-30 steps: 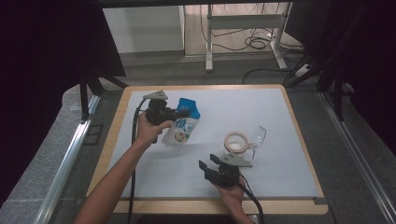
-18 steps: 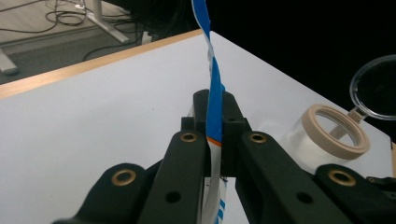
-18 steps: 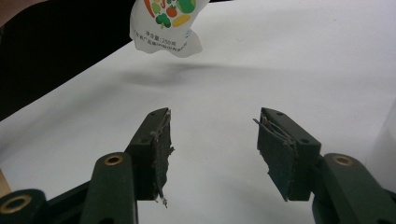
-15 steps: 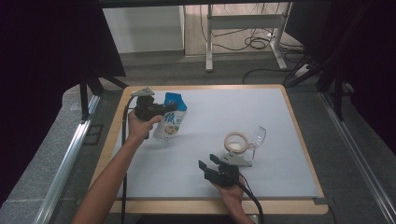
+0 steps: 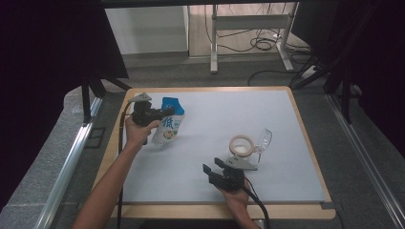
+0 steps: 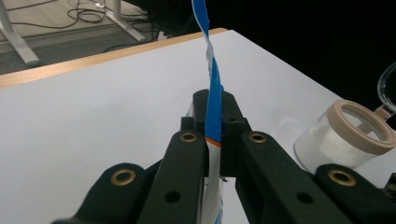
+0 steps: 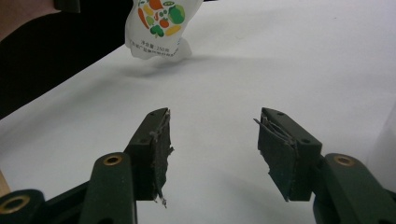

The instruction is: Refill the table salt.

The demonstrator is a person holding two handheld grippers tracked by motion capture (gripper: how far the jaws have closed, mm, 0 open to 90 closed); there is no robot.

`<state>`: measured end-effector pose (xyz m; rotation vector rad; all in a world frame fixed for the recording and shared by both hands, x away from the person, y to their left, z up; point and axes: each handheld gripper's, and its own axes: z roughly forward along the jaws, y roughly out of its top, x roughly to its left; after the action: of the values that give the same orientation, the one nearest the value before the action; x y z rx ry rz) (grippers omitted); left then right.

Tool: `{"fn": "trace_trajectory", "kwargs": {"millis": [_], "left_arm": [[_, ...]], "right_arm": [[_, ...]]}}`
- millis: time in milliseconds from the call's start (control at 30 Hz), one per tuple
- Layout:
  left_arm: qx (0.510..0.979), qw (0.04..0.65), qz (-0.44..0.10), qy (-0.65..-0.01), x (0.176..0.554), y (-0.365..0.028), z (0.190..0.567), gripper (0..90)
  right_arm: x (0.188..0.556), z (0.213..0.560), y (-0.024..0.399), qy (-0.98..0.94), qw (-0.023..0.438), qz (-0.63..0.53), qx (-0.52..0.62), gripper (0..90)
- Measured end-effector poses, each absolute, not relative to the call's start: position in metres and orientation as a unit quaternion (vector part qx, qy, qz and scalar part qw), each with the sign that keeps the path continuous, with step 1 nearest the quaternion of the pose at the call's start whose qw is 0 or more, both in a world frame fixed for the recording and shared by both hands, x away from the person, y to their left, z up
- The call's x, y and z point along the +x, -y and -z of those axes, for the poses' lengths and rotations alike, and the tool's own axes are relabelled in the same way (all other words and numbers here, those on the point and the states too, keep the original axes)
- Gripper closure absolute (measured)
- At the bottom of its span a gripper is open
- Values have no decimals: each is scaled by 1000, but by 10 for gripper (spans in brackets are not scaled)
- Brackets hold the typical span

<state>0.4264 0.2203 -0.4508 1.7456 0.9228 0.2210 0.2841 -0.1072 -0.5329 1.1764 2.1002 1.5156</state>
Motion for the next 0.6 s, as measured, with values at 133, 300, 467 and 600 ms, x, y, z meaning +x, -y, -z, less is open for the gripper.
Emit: {"fn": "trace_trajectory", "kwargs": {"millis": [133,300,467,600], "left_arm": [[729,551,-91,-396,423,-229,456,895],[730,548,-102,-395,415,-237,457,892],[728,550,-108,-394,409,-245,459,888],[727,551,-110,-395,405,-250,460,883]], "right_arm": [[284,533,107,-730,148,-527,409,443],[284,533,107,-730,148,-527,409,442],[283,533,106,-730,148,-528,408,441],[283,532,106,-730,149,-528,407,439]]}}
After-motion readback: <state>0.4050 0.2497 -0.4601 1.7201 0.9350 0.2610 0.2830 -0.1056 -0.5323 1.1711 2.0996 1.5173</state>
